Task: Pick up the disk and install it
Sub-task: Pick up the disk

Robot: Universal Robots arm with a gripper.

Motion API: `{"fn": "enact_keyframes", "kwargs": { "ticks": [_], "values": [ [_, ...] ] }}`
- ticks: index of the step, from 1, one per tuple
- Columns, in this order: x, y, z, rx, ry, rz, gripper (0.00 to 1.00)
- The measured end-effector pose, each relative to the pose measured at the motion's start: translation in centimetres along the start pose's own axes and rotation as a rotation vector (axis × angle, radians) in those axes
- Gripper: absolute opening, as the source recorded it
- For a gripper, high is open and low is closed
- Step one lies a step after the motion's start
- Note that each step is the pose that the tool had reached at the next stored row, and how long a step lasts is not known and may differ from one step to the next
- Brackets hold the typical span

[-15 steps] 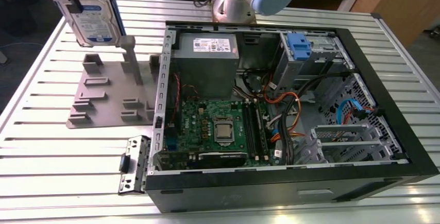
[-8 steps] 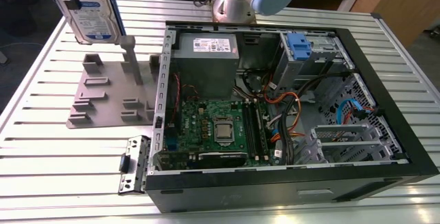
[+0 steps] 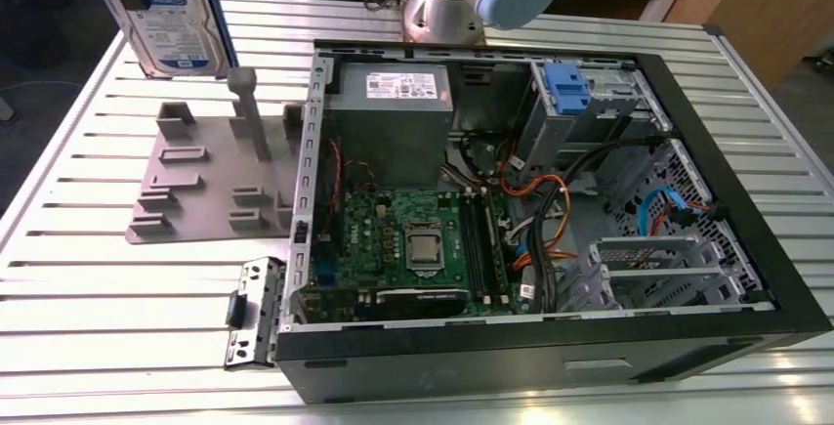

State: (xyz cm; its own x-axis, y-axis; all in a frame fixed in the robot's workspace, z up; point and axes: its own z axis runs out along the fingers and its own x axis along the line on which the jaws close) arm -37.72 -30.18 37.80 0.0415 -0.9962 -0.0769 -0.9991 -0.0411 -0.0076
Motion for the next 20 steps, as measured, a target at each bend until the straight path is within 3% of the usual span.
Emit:
{"fn": "enact_keyframes", "kwargs": {
  "ticks": [11,20],
  "values": [
    [-0.10,-0.01,-1.30,0.0001,-0.0014,0.000,0.36],
    [-0.15,-0.01,-1.95,0.0002,-0.0032,0.000,0.36]
  ]
}}
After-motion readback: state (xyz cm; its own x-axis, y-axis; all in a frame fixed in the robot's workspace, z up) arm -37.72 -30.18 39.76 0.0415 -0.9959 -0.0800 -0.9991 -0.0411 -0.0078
